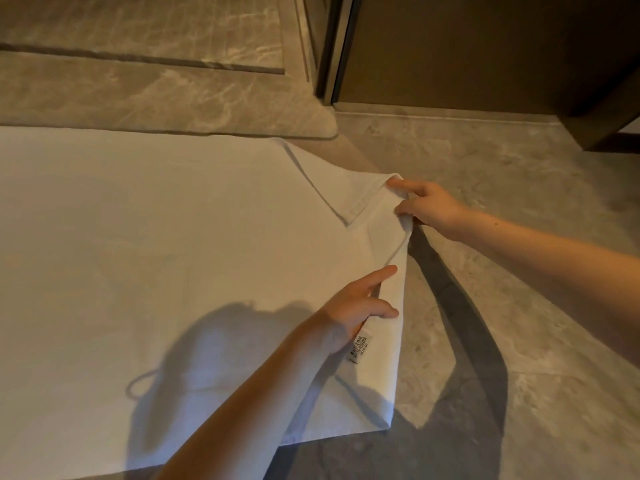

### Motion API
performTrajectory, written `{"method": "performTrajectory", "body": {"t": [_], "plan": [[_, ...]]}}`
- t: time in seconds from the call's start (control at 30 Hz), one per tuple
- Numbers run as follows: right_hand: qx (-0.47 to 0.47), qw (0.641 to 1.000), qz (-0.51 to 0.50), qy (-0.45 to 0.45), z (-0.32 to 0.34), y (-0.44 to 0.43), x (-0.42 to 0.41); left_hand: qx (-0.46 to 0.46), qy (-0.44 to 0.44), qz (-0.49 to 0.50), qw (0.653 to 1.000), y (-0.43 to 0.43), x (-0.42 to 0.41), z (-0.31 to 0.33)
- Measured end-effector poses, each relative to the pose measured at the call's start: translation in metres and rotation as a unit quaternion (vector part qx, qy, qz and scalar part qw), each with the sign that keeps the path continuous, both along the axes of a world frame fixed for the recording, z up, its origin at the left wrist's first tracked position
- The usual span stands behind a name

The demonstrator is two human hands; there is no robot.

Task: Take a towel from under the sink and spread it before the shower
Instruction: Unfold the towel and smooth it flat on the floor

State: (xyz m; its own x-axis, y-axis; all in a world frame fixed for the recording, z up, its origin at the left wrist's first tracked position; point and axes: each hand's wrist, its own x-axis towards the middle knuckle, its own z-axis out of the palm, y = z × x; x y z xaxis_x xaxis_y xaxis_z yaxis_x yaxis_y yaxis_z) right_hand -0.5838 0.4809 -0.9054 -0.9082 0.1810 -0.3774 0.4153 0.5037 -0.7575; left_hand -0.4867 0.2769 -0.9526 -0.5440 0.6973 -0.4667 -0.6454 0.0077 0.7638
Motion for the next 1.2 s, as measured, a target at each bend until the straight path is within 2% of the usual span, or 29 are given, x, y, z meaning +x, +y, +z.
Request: {"method": "performTrajectory", "body": {"t": [0.13,0.23,0.33,0.43,0.5,0.53,0.6,0.67,0.83,0.93,1.0,1.1,1.2], "plan": [[0.061,0.997,0.044,-0.007,-0.011,0.001,0.006,-0.138,0.144,-0.028,0.979,0.003,0.000,-0.004],[0.141,0.984,0.111,-0.005,-0.015,0.004,0.006,-0.192,0.323,-0.094,0.922,0.000,0.002,-0.001],[0.242,0.964,0.111,0.018,-0.016,0.002,0.005,-0.265,0.505,-0.049,0.820,-0.025,-0.015,0.001],[0.346,0.928,0.073,0.117,-0.015,-0.019,0.013,-0.348,0.650,-0.011,0.675,-0.058,-0.053,-0.004],[0.345,0.913,0.112,0.189,-0.016,-0.048,0.022,-0.421,0.684,-0.042,0.594,-0.077,-0.077,-0.011],[0.334,0.906,0.150,0.213,-0.019,-0.064,0.027,-0.453,0.678,-0.062,0.575,-0.084,-0.085,-0.018],[0.320,0.890,0.223,0.235,-0.029,-0.095,0.038,-0.496,0.651,-0.084,0.569,-0.094,-0.096,-0.032],[0.316,0.880,0.266,0.235,-0.045,-0.115,0.046,-0.509,0.629,-0.087,0.581,-0.099,-0.099,-0.042],[0.290,0.893,0.278,0.201,-0.069,-0.114,0.057,-0.505,0.630,-0.073,0.585,-0.097,-0.099,-0.043],[0.294,0.888,0.296,0.195,-0.069,-0.102,0.047,-0.509,0.630,-0.073,0.582,-0.097,-0.098,-0.043],[0.335,0.881,0.278,0.184,-0.069,-0.087,0.029,-0.510,0.634,-0.072,0.577,-0.097,-0.098,-0.042],[0.402,0.882,0.191,0.154,-0.057,-0.056,-0.005,-0.504,0.640,-0.064,0.576,-0.098,-0.097,-0.042],[0.412,0.892,0.138,0.127,-0.046,-0.041,-0.022,-0.501,0.646,-0.057,0.573,-0.098,-0.096,-0.043]]}}
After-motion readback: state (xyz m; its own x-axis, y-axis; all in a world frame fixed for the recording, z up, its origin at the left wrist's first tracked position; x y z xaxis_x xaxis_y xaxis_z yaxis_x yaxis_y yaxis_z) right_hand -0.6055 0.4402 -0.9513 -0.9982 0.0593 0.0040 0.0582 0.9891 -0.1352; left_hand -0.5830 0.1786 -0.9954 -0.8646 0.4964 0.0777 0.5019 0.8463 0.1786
